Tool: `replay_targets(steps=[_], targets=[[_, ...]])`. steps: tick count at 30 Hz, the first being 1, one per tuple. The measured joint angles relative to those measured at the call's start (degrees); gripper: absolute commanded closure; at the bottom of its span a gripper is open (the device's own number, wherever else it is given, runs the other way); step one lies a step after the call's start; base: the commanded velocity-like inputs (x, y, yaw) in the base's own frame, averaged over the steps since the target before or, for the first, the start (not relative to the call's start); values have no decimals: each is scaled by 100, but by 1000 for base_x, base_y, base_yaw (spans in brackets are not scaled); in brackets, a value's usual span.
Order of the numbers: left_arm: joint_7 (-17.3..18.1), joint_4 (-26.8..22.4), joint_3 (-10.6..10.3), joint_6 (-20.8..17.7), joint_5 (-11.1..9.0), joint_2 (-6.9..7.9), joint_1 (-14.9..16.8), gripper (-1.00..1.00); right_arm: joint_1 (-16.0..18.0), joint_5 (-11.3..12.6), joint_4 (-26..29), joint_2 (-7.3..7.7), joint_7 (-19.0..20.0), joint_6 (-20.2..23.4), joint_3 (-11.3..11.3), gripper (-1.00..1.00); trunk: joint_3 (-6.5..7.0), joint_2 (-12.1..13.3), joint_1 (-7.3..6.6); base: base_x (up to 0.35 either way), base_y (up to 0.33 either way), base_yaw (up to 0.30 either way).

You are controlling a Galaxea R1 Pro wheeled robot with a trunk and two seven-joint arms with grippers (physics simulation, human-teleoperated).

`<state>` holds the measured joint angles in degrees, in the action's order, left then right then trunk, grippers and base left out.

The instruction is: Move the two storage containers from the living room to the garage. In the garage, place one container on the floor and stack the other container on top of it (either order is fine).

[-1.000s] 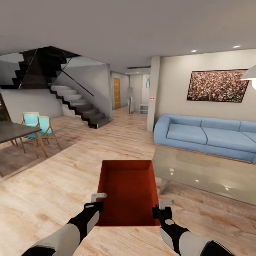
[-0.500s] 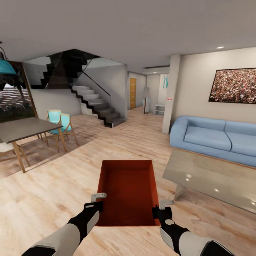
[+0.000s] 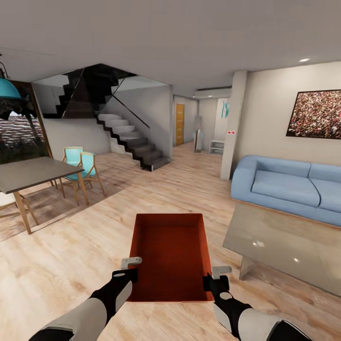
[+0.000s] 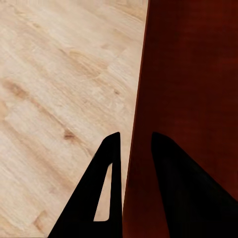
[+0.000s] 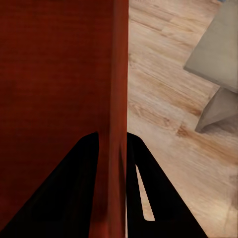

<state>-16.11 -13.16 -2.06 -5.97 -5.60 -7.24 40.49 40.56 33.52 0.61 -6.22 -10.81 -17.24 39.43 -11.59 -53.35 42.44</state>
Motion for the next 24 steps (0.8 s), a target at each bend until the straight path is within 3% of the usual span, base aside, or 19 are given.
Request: replay_targets(steps=[15, 18, 24], targets=[[4, 9, -6, 0, -15, 6, 0, 100, 0, 18, -1, -6, -5, 10, 18, 100, 0, 0, 0, 322, 0, 0], [53, 9, -171, 6, -226, 57, -5, 100, 4, -14, 3, -14, 9, 19, 1, 100, 0, 0, 0, 322, 0, 0], [63, 10, -41, 3, -88, 44, -6, 100, 4, -20, 6, -14, 8, 24, -3, 100, 0, 0, 0, 322, 0, 0]])
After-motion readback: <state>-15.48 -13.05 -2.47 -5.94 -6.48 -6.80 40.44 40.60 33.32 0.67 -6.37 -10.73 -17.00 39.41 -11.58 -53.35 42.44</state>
